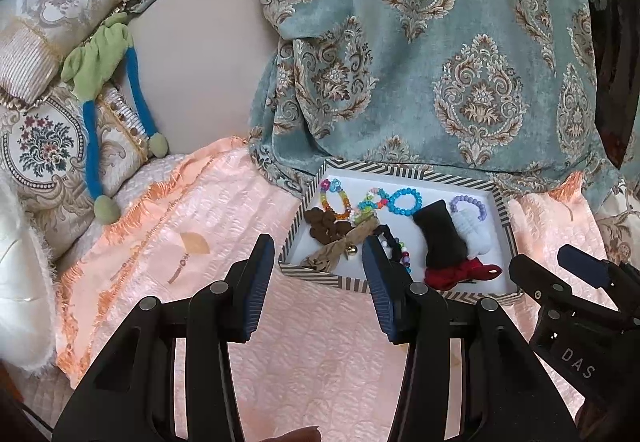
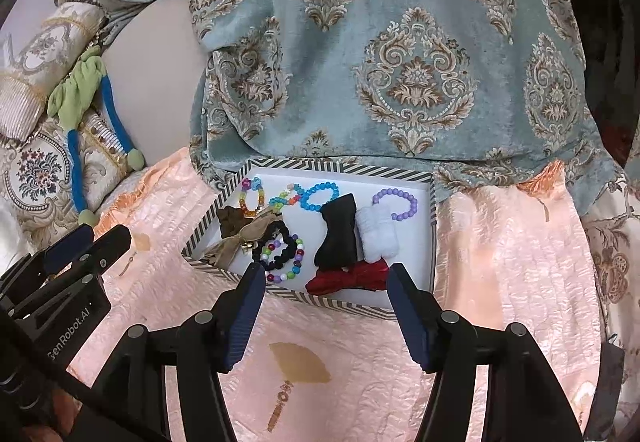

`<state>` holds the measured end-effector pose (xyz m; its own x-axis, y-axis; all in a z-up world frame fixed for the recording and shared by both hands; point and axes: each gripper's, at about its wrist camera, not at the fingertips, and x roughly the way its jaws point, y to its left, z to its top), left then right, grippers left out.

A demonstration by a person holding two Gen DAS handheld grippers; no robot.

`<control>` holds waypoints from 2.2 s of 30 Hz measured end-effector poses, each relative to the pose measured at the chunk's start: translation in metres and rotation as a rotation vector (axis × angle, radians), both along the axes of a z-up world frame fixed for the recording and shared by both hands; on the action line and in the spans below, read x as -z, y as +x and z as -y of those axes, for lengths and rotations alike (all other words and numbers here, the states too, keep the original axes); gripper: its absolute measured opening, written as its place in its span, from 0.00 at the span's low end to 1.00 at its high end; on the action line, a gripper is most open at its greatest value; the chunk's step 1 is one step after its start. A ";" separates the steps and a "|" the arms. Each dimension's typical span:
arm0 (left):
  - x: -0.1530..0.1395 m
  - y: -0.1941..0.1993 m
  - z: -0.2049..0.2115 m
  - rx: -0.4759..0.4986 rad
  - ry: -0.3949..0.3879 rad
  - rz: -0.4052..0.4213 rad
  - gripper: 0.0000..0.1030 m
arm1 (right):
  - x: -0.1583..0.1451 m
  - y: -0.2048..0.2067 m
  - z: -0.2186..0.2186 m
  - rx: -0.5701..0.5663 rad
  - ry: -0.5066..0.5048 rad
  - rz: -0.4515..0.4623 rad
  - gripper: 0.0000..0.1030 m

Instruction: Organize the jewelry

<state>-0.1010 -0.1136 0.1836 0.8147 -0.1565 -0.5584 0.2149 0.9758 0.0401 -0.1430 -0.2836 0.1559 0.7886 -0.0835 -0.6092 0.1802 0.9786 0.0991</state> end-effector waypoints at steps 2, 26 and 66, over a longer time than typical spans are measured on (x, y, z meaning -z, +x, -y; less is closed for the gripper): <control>-0.001 -0.001 0.000 0.000 0.001 0.004 0.44 | -0.001 -0.001 -0.001 -0.001 -0.002 0.001 0.59; 0.001 -0.013 -0.003 0.002 0.009 0.028 0.44 | 0.002 -0.005 -0.005 -0.016 -0.003 -0.010 0.63; 0.010 -0.017 0.008 0.047 0.002 0.003 0.44 | 0.012 -0.009 0.001 -0.017 0.017 -0.022 0.63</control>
